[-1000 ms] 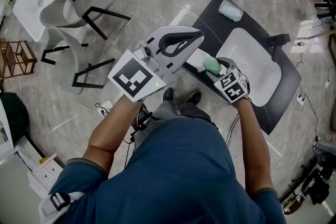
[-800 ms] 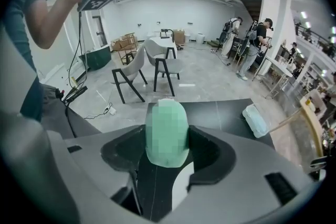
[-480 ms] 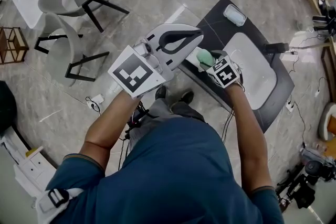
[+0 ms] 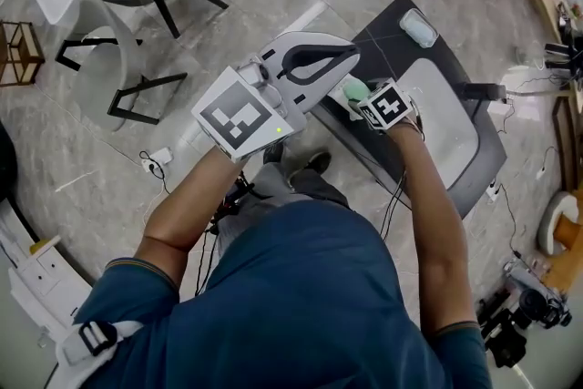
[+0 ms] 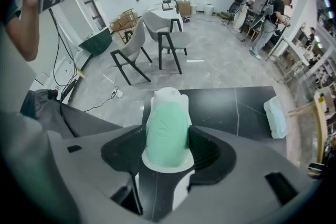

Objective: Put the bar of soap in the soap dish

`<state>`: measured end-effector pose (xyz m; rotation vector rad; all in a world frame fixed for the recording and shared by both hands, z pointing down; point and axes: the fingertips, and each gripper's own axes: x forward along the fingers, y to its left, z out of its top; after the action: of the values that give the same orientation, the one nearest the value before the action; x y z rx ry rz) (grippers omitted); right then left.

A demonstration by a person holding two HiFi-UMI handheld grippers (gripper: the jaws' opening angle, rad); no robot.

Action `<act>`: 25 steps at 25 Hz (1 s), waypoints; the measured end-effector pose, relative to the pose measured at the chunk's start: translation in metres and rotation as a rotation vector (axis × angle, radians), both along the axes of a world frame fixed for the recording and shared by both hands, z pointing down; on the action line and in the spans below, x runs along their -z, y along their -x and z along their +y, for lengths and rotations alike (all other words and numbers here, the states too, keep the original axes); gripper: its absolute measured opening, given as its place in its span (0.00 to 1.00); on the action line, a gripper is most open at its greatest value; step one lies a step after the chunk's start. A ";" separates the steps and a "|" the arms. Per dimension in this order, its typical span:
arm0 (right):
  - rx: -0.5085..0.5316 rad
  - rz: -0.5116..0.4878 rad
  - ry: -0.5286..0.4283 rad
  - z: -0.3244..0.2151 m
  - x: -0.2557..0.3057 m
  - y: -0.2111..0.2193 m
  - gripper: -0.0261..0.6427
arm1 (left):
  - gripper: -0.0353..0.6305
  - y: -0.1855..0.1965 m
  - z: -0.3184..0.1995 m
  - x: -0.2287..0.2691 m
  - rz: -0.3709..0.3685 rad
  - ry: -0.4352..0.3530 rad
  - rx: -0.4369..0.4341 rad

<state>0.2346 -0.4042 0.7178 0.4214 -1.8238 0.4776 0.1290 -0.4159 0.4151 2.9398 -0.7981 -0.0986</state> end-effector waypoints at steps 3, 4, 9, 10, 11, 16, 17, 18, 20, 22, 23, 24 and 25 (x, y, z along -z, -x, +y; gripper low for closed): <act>-0.002 0.002 0.041 0.001 -0.006 0.003 0.43 | 0.05 0.005 0.000 -0.004 -0.003 -0.017 0.004; 0.000 0.006 0.051 0.001 -0.008 0.004 0.43 | 0.05 0.007 0.000 -0.005 -0.005 -0.021 0.006; 0.018 0.029 0.075 0.002 -0.013 0.005 0.42 | 0.05 0.014 -0.001 -0.001 -0.007 0.006 0.024; 0.019 0.033 0.079 0.002 -0.013 0.004 0.42 | 0.06 0.014 -0.001 0.003 0.000 0.017 0.029; 0.021 0.038 0.081 0.002 -0.013 0.003 0.42 | 0.05 0.014 -0.001 0.005 0.015 0.007 0.030; 0.028 0.064 0.062 0.004 -0.002 -0.005 0.42 | 0.06 0.010 0.003 0.003 -0.023 -0.144 -0.025; 0.025 0.061 0.057 0.004 0.001 -0.006 0.43 | 0.05 0.008 0.004 0.006 -0.031 -0.144 -0.030; 0.021 0.056 0.051 0.005 0.005 -0.007 0.43 | 0.05 0.006 0.004 0.010 -0.036 -0.138 -0.032; 0.009 0.041 0.033 0.006 0.015 -0.010 0.42 | 0.05 0.002 0.005 0.020 -0.041 -0.117 -0.035; -0.010 0.018 0.005 0.005 0.029 -0.013 0.43 | 0.05 -0.003 0.006 0.030 -0.042 -0.093 -0.035; -0.023 0.002 -0.011 0.004 0.038 -0.014 0.43 | 0.05 -0.005 0.006 0.034 -0.042 -0.082 -0.036; -0.038 -0.016 -0.030 0.003 0.046 -0.016 0.42 | 0.05 -0.007 0.007 0.039 -0.042 -0.072 -0.038; -0.056 -0.035 -0.052 0.001 0.056 -0.016 0.42 | 0.06 -0.009 0.007 0.043 -0.042 -0.065 -0.040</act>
<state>0.2511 -0.4028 0.6620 0.5037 -1.8658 0.4791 0.1384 -0.4085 0.3719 3.0269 -0.7545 -0.0604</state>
